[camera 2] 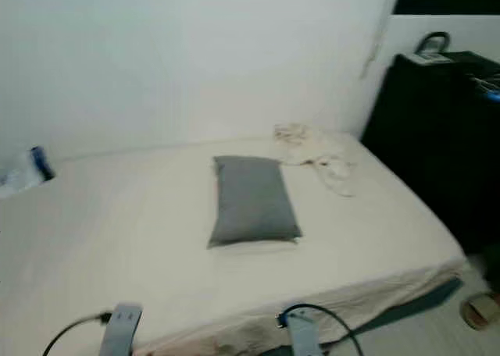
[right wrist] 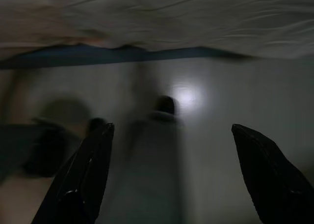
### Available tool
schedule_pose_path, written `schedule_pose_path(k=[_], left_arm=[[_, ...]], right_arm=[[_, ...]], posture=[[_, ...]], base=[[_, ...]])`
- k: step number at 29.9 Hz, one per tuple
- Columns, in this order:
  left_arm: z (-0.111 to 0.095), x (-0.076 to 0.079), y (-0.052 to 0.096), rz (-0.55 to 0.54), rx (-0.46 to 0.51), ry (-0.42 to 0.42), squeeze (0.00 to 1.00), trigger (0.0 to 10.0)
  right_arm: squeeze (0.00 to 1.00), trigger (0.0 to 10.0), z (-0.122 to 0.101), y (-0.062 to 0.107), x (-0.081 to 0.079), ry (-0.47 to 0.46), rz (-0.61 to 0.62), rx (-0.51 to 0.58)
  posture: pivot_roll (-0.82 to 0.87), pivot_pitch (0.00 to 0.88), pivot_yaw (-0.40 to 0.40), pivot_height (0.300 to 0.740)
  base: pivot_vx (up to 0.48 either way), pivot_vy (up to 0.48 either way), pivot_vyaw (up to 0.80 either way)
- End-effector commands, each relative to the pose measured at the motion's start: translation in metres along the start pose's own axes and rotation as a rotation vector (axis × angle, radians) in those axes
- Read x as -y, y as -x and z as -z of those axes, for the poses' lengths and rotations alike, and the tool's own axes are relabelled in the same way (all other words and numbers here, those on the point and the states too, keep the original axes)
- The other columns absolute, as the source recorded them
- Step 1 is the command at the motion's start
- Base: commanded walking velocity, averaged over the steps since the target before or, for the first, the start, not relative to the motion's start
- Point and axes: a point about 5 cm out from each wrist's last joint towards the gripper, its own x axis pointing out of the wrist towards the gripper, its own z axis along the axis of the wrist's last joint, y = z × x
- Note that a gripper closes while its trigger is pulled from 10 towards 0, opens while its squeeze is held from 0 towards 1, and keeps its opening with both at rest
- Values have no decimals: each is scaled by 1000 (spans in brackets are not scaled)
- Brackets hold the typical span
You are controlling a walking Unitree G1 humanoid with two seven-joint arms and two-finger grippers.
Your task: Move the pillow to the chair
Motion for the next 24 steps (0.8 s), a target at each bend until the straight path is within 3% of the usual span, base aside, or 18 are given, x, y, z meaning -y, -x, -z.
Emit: schedule_pose_path(k=[1,6,17,24], left_arm=[[2,8,0,29,-17,-51,0,10000],[5,20,0,72,-28,-115,0,10000],[16,25,2,77,-51,-15,0,10000],[16,27,2,87,-46,-14,0,10000]], right_arm=[[0,10000,-4,1,7,-8,21,10],[0,10000,-2,2,13,-61,42,15],[0,10000,12,5,25,24,45,-29],[0,10000,10,6,29,39,42,-25]], posture=[[57,0,24,740],[57,0,31,740],[54,0,-22,740],[59,0,-35,740]], base=[[0,0,-706],[0,0,-605],[0,0,0],[0,0,0]])
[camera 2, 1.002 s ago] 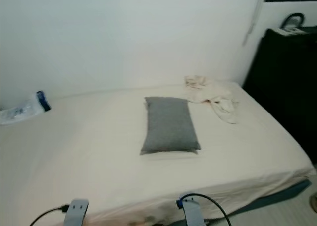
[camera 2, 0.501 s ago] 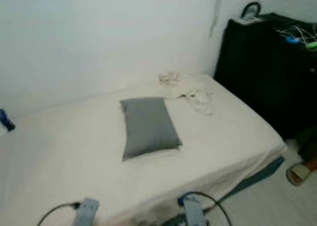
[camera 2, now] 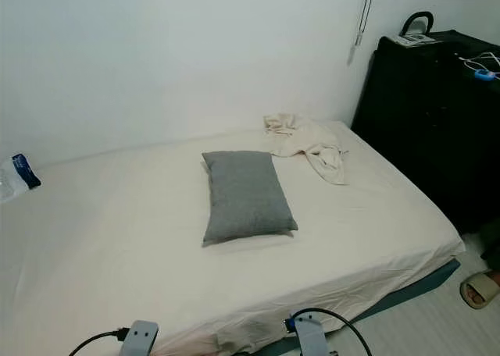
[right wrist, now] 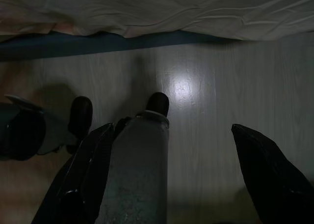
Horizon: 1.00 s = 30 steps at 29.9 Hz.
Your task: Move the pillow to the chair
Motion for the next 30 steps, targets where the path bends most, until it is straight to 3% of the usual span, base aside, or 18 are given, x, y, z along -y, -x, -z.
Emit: schedule_pose_path(k=[1,11,20,24,30], left_arm=[[2,1,0,9,-9,5,0,10000],[2,3,0,37,-16,62,0,10000],[1,3,0,41,-9,45,0,10000],[0,4,0,54,-2,0,0,10000],[-1,5,0,57,5,0,0,10000]], right_arm=[[0,10000,0,0,0,17,-13,2],[0,10000,-3,0,-1,-5,-59,22],[0,10000,-3,1,-1,-13,-77,25],[0,10000,-4,1,-1,-12,-89,25],[0,10000,-3,1,-1,-13,-97,22]], posture=[[59,0,-35,740],[66,0,-42,740],[68,0,-41,740],[70,0,-43,740],[70,0,-44,740]], base=[[0,0,0],[0,0,0],[0,0,0],[0,0,595],[0,0,773]])
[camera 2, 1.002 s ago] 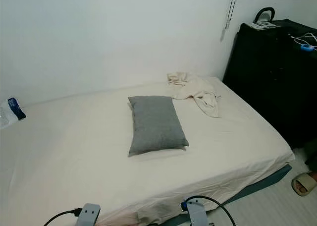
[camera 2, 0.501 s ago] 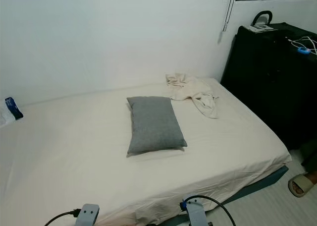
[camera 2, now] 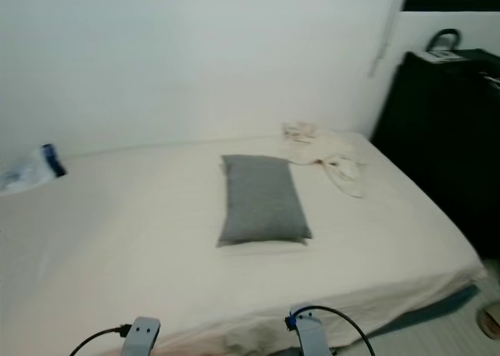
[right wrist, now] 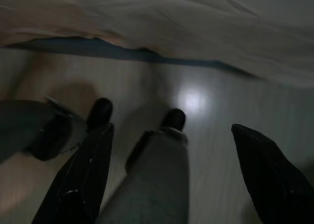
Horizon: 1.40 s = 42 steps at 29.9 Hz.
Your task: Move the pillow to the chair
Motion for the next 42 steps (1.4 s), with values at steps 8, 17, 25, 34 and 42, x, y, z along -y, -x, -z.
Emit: schedule_pose_path(k=[8,17,25,34,42], left_arm=[[1,4,0,14,-1,-23,0,10000],[-2,6,-1,29,8,-52,0,10000],[-2,6,-1,32,10,-52,0,10000],[-1,7,-1,37,9,-47,0,10000],[-1,9,-1,43,7,-51,0,10000]], right_arm=[[0,10000,4,0,0,-9,1,-7],[0,10000,8,2,7,-26,81,-21],[0,10000,9,2,6,-27,78,-21],[0,10000,10,2,5,-29,75,-21],[0,10000,9,2,5,-27,73,-19]], posture=[[69,0,-44,740],[67,0,-44,740],[70,0,-46,740],[70,0,-51,740],[68,0,-51,740]], base=[[0,0,770],[0,0,256],[0,-266,0],[0,-317,0],[0,-315,0]])
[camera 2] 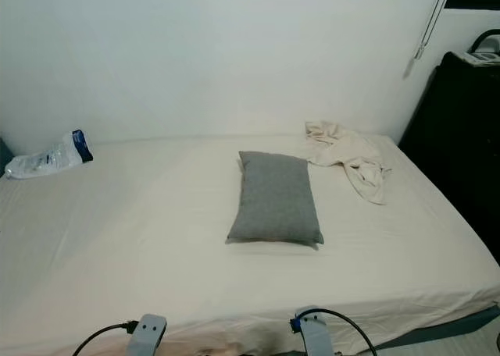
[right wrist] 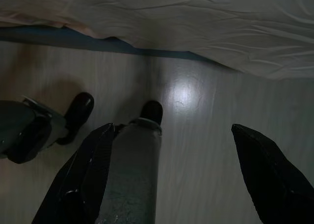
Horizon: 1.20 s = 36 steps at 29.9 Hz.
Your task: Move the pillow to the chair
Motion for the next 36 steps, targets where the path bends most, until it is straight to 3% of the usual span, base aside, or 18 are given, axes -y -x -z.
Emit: schedule_pose_path(k=[1,36], left_arm=[[4,4,0,14,-12,-6,0,10000],[8,2,1,11,-22,-12,0,10000]], right_arm=[[0,10000,2,0,-1,-5,-4,-6],[0,10000,1,0,-2,-28,9,5]], posture=[[66,0,-50,740],[71,0,-42,740]], base=[[0,-315,0],[0,-441,0]])
